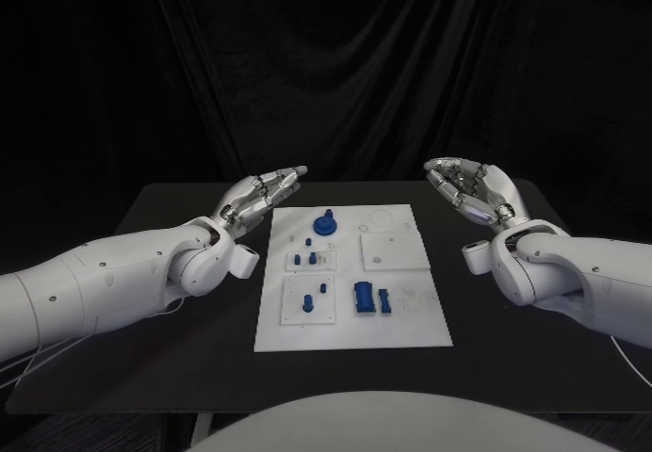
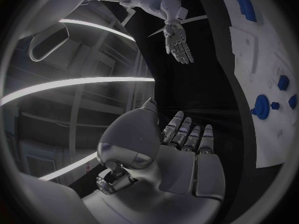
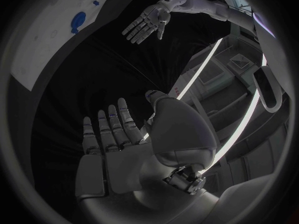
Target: Assemble the parts on the task board
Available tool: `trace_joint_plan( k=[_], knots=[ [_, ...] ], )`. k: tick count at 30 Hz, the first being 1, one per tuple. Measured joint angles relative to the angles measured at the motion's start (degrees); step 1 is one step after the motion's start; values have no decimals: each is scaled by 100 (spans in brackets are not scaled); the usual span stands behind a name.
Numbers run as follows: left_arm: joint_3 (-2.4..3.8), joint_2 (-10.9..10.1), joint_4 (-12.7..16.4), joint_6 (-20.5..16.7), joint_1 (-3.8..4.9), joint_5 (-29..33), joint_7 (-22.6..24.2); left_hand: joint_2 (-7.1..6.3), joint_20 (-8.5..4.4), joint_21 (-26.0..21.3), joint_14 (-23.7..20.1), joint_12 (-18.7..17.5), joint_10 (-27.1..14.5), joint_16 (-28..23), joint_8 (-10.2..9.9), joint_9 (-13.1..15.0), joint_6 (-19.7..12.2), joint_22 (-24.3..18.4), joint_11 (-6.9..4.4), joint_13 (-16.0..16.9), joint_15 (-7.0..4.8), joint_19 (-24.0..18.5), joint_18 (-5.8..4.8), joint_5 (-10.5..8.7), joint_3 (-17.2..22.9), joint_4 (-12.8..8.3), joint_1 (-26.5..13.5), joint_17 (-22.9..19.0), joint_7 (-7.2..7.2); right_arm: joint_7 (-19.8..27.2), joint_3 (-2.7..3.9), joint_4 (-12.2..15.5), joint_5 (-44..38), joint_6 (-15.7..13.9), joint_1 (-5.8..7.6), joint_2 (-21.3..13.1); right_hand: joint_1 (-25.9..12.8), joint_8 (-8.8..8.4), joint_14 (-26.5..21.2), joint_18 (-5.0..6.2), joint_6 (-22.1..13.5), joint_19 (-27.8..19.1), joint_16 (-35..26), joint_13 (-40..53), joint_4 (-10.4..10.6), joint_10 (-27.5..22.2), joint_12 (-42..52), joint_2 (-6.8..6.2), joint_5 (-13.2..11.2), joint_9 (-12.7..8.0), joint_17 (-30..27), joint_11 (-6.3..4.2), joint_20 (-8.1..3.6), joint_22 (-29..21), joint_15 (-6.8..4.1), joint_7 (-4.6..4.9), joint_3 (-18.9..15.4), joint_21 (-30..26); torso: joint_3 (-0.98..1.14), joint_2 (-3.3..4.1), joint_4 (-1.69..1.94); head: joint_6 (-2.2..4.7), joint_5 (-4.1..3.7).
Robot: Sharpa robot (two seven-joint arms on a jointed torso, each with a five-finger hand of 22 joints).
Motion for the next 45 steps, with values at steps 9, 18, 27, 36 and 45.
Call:
trace_joint_plan(
  k=[9, 18, 27, 36, 45],
  knots=[
    [-7, 68, -81, 239, -80, 329, -1, 141, 101, -45, -38, -173, -298, -22, -39, -54, -587, -59, -380, -35, 30, 6, 64, 90, -350, -1, 211, -15, -486, 28, 0, -147, 170, 506, -55, 45, 311, -601, -824, 320, -570, -339, -168, -755, -7, -868, -9, 309, -55, -934, -459, -275, 77, -612, -67, -317, -860, -14, 36, -20, 26, 0, -37],
    [-5, 108, -136, 300, -119, 414, -24, -24, 8, -142, -115, -359, -553, -69, -138, -140, -992, -176, -531, -114, -15, -31, 62, -57, -276, -186, -634, -29, -756, 20, 33, -191, 221, 651, -83, 74, -502, -798, -1090, 367, -975, -530, -256, -1031, -221, -1094, -249, 312, -395, -1163, -668, -422, -114, -780, -161, -529, -1048, -81, 36, -25, 36, 30, -50],
    [236, 67, 163, -87, -172, 446, -113, -441, -290, -213, -114, -744, -736, -68, -200, -210, -1371, -273, -612, -183, -386, -61, -38, -465, 119, -644, -2677, -39, -779, -142, 804, 60, 609, 344, -370, 467, -2379, -1169, -1391, 131, -1704, -677, -551, -1314, -681, -1497, -914, 200, -1055, -1552, -839, -635, -544, -1069, -559, -722, -1048, -133, 36, 0, 12, 374, -48],
    [681, -12, 773, -1328, -302, 623, -347, -721, -626, -233, -113, -972, -760, -68, -221, -226, -1594, -294, -637, -197, -589, -56, -442, -735, 382, -939, -4039, -40, -778, -530, 1395, 324, 1412, -336, -637, 823, -3630, -1241, -1463, -46, -2192, -725, -931, -1704, -987, -1603, -1358, 173, -1495, -1756, -870, -666, -808, -1452, -713, -765, -1047, -135, 33, 69, -43, 1114, -57],
    [1079, -86, 1345, -2893, -426, 875, -646, -1120, -877, -233, -104, -1019, -761, -68, -221, -230, -1995, -295, -637, -202, -639, -65, -531, -1139, 813, -1279, -5008, -39, -788, -725, 1415, 336, 1741, -621, -652, 838, -4529, -1242, -1466, -358, -2536, -717, -1117, -1893, -1307, -1645, -1679, 168, -1812, -1797, -880, -666, -1166, -1646, -750, -784, -1046, -135, 30, 117, -85, 1527, -62]
  ],
)
